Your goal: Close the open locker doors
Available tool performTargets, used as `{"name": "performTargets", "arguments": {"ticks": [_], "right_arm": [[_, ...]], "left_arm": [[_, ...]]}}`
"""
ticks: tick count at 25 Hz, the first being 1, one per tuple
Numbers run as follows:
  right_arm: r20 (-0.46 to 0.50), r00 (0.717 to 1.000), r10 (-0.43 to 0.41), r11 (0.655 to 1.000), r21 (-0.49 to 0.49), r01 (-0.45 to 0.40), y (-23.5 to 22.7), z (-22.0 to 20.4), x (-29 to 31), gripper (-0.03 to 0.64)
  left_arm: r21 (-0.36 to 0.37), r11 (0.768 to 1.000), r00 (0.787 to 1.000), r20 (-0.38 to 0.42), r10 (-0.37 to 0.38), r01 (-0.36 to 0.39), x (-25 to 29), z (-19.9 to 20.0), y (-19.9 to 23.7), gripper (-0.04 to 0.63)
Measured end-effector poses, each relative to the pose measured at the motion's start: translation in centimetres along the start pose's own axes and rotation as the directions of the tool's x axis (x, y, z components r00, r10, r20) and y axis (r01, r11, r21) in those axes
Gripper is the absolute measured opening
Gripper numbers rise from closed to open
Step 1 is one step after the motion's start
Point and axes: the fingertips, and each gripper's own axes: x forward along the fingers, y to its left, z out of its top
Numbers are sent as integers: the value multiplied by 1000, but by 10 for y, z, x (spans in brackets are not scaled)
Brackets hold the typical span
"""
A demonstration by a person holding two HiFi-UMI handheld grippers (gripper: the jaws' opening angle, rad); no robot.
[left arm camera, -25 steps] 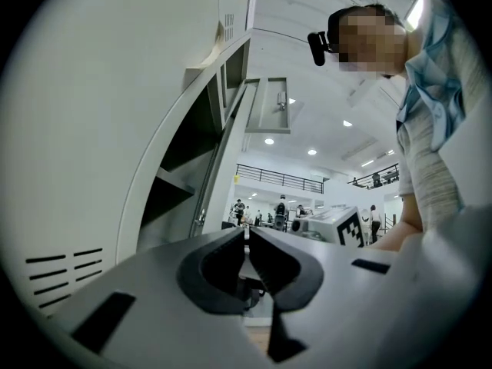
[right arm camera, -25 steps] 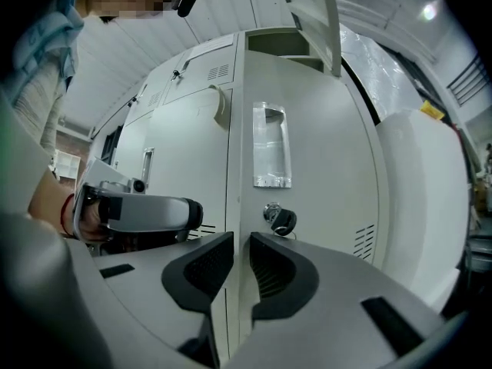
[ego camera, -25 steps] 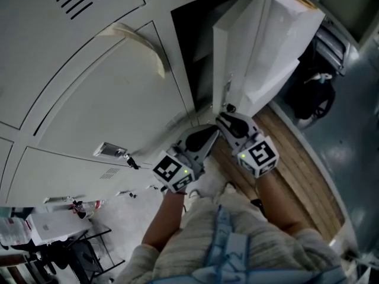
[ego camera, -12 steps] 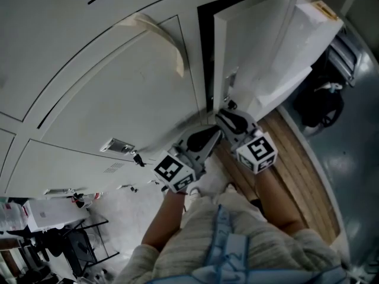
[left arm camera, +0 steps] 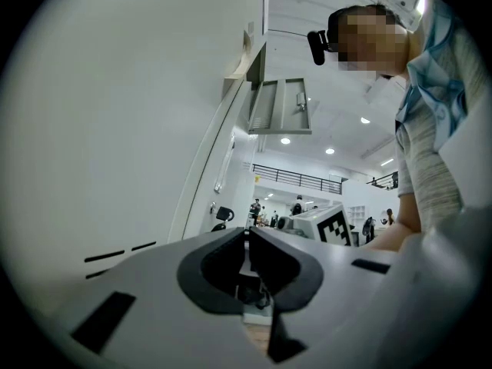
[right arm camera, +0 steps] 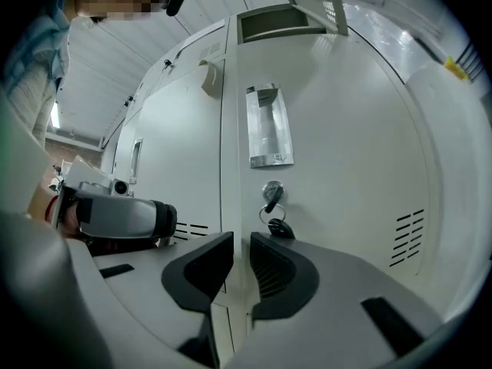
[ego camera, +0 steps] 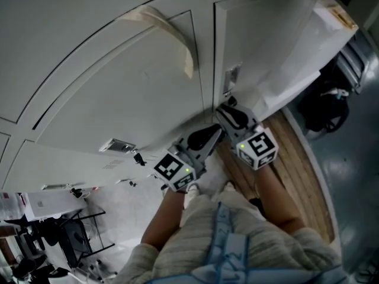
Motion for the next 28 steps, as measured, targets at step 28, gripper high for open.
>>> {"name": "performTargets", "arguments": {"ticks": [28], "right_arm": [[20, 999, 32, 999, -9, -32, 6, 0, -18, 70]], "left_arm": [[-2, 1000, 1000, 8, 2, -2, 10, -1, -2, 3]]}}
